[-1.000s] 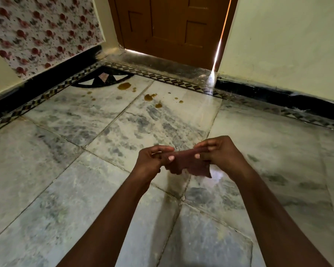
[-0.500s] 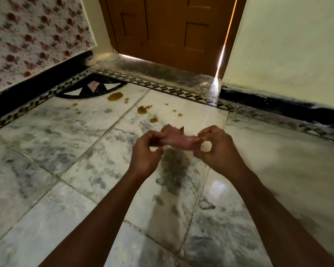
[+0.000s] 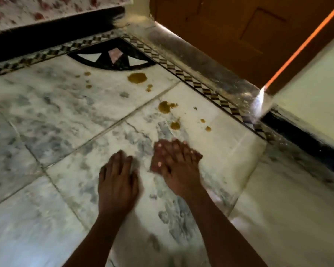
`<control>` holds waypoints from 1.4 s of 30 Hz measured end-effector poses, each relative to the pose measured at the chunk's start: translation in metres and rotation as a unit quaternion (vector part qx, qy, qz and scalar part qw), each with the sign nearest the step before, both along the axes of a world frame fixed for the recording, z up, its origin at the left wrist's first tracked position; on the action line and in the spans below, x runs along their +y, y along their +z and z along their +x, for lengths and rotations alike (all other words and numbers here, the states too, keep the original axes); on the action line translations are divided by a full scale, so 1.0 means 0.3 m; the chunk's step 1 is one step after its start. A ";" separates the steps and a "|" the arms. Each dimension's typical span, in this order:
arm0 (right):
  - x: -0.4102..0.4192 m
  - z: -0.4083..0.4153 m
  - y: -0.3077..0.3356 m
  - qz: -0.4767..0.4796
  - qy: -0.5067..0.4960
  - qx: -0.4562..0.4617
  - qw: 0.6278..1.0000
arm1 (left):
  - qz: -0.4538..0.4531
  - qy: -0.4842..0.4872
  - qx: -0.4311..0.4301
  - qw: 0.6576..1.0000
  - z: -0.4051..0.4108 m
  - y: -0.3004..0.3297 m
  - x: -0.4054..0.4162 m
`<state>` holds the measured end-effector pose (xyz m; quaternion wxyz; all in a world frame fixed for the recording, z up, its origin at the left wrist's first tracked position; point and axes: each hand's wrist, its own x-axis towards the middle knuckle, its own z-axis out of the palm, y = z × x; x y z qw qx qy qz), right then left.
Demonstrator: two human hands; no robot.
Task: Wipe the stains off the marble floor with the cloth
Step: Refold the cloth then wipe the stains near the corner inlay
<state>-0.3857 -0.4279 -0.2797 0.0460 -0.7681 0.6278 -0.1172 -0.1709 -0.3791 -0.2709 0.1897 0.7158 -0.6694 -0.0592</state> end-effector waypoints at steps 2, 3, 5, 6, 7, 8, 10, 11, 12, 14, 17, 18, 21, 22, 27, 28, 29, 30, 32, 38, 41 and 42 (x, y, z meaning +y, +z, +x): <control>0.025 -0.034 0.019 0.035 0.089 0.042 0.995 | 0.006 -0.015 0.002 1.000 0.005 -0.001 -0.003; 0.059 -0.050 0.028 0.052 0.093 0.054 0.993 | 0.008 -0.023 0.003 1.000 0.011 -0.001 -0.003; 0.123 -0.073 0.057 0.089 0.044 0.041 0.994 | 0.014 -0.017 0.011 1.000 0.006 0.005 -0.007; 0.140 -0.070 0.057 0.088 -0.002 0.043 0.995 | 0.015 -0.013 0.005 1.000 0.000 0.006 -0.006; 0.125 -0.052 0.046 0.076 -0.062 0.041 0.994 | 0.015 -0.008 0.005 1.000 -0.003 0.000 -0.010; 0.083 -0.020 0.040 0.058 -0.139 0.025 0.988 | 0.009 -0.006 0.005 1.000 -0.004 -0.002 -0.014; -0.059 0.063 0.025 0.049 -0.273 -0.029 0.960 | 0.001 -0.007 -0.002 1.000 0.006 -0.003 -0.018; -0.130 0.105 0.028 0.068 -0.289 -0.038 0.954 | 0.001 -0.007 -0.005 1.000 0.009 0.000 -0.017; -0.173 0.143 0.026 0.080 -0.266 -0.037 0.960 | 0.008 -0.005 -0.009 1.000 0.007 0.000 -0.013; -0.160 0.186 0.037 0.059 -0.150 -0.023 0.987 | 0.025 0.002 -0.021 0.999 -0.001 0.005 -0.014; 0.062 0.090 0.073 0.037 -0.030 -0.006 0.999 | 0.037 -0.008 -0.027 0.999 0.005 0.018 -0.013; 0.131 0.018 0.074 0.044 -0.045 -0.005 0.998 | 0.035 -0.008 -0.029 0.999 0.009 0.021 -0.018; 0.179 -0.182 0.055 0.063 -0.218 -0.005 0.974 | 0.017 0.003 -0.024 1.000 -0.002 0.027 -0.008; 0.130 -0.212 0.045 0.059 -0.266 -0.009 0.962 | 0.007 0.001 -0.022 1.000 -0.007 0.019 -0.007; -0.109 -0.110 0.009 0.077 -0.229 -0.027 0.970 | -0.015 -0.001 -0.032 0.999 -0.011 0.012 -0.007; -0.071 -0.084 0.009 0.045 -0.176 -0.012 0.983 | -0.013 0.001 -0.032 0.999 -0.016 0.011 -0.002; -0.001 -0.078 0.014 0.009 -0.120 -0.002 0.993 | -0.009 0.001 -0.032 0.999 -0.020 0.014 -0.001; 0.081 -0.095 0.020 -0.021 -0.070 0.001 0.997 | -0.001 0.002 -0.032 0.999 -0.019 0.016 -0.003; 0.232 -0.183 0.025 -0.038 -0.049 -0.007 0.998 | 0.013 0.004 -0.034 0.999 -0.025 0.027 0.000; 0.109 -0.230 0.016 0.004 -0.274 -0.026 0.961 | 0.015 0.013 -0.020 1.000 -0.045 0.041 0.009; -0.070 -0.066 0.023 0.035 -0.206 -0.041 0.977 | 0.017 0.008 -0.025 0.999 -0.037 0.017 0.008; -0.089 -0.014 0.015 0.026 -0.137 -0.028 0.990 | 0.014 0.005 -0.026 1.000 -0.021 0.018 0.001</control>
